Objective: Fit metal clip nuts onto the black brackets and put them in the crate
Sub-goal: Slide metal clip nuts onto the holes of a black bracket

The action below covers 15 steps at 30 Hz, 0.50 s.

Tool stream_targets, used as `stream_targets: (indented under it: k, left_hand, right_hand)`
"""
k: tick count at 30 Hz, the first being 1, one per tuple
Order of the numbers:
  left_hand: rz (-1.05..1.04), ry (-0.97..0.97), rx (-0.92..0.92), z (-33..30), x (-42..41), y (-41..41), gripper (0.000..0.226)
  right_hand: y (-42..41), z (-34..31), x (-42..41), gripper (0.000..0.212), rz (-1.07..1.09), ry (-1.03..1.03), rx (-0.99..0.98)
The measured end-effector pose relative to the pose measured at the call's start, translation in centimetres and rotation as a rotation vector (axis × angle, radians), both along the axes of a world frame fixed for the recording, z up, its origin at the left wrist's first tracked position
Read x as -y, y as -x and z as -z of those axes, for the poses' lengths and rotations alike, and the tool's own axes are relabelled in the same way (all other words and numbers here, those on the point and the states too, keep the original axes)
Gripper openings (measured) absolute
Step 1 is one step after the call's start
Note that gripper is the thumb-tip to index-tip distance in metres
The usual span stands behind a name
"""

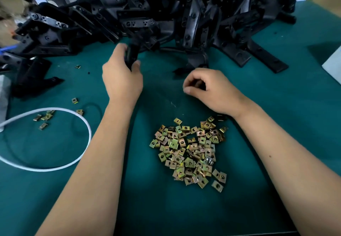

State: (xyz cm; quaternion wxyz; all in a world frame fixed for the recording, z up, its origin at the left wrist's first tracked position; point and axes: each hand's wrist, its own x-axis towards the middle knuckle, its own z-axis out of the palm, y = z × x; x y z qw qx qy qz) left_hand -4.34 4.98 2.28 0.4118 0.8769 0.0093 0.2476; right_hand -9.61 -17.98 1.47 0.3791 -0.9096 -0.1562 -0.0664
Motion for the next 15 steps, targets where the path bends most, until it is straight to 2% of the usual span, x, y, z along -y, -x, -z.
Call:
stream_targets:
  k: [3,5,10,12,14,15]
  left_hand:
    - [-0.078,-0.172,-0.027,0.0,0.1,0.3,0.022]
    - [-0.083,-0.286,-0.032,-0.3,0.6,0.6,0.024]
    - [0.024,-0.311,-0.061,-0.3,1.1,1.0,0.067]
    - [0.097,-0.335,-0.068,0.0,1.5,1.0,0.059]
    - [0.141,-0.341,-0.081,0.2,1.8,0.7,0.044]
    - [0.168,-0.327,-0.093,0.3,1.9,0.5,0.044]
  right_hand:
    - [-0.2,0.6,-0.1,0.009,0.075,-0.058,0.047]
    - [-0.4,0.8,0.1,0.011,0.118,-0.18,0.036]
    - [-0.8,0.7,0.8,0.022,0.156,-0.63,-0.032]
    - [-0.7,0.7,0.9,0.024,0.119,-0.732,-0.104]
    - [-0.7,0.7,1.1,0.026,0.093,-0.772,-0.159]
    - [-0.6,0.7,1.1,0.029,0.085,-0.778,-0.173]
